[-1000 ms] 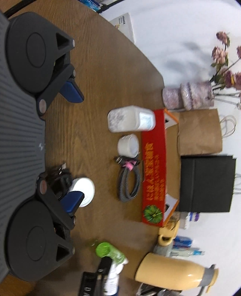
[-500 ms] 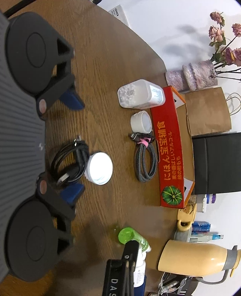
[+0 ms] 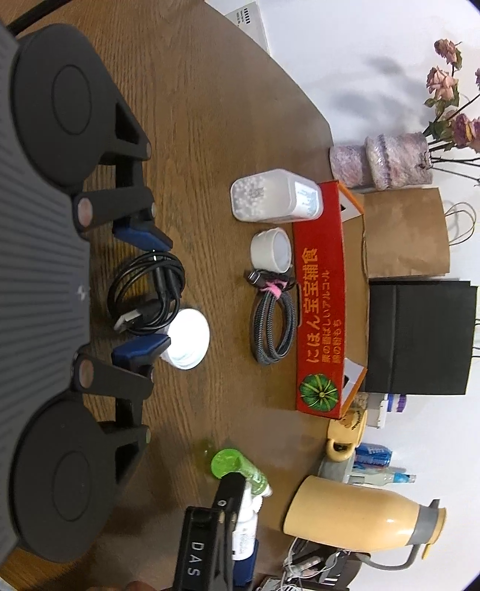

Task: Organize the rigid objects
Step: 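Lift and carry the black cable and spray bottle over the cardboard box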

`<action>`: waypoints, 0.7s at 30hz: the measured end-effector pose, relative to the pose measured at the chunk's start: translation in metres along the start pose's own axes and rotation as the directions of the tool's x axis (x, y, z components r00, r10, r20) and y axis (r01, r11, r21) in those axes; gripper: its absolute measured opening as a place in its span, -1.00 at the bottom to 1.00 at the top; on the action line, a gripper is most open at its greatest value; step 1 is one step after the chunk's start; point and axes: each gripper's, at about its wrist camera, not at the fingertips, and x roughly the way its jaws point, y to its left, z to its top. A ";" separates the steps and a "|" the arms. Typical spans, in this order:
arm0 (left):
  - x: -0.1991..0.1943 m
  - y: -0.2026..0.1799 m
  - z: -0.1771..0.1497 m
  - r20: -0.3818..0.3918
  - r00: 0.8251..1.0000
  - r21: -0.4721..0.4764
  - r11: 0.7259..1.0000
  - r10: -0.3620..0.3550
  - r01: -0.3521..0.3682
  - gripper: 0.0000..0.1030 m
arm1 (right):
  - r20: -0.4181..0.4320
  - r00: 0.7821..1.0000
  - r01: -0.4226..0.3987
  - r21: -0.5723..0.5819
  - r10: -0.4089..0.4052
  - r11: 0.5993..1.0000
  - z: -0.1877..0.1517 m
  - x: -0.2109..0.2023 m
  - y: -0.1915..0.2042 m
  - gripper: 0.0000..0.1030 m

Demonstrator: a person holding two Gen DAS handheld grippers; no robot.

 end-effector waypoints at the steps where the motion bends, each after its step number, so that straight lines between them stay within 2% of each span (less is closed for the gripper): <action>1: -0.001 0.002 0.001 0.006 1.000 -0.005 1.000 0.002 -0.002 -0.02 | 0.000 1.000 0.000 -0.001 0.000 1.000 0.000 0.000 0.000 0.93; 13: -0.014 0.021 0.017 0.079 0.997 -0.048 0.999 0.024 -0.020 -0.03 | 0.010 1.000 -0.009 -0.033 0.009 0.999 0.001 -0.002 0.006 0.93; 21: -0.019 0.031 0.041 0.141 0.990 -0.038 0.999 0.026 -0.020 -0.03 | 0.050 0.998 -0.026 -0.051 0.029 0.998 0.016 -0.007 0.015 0.93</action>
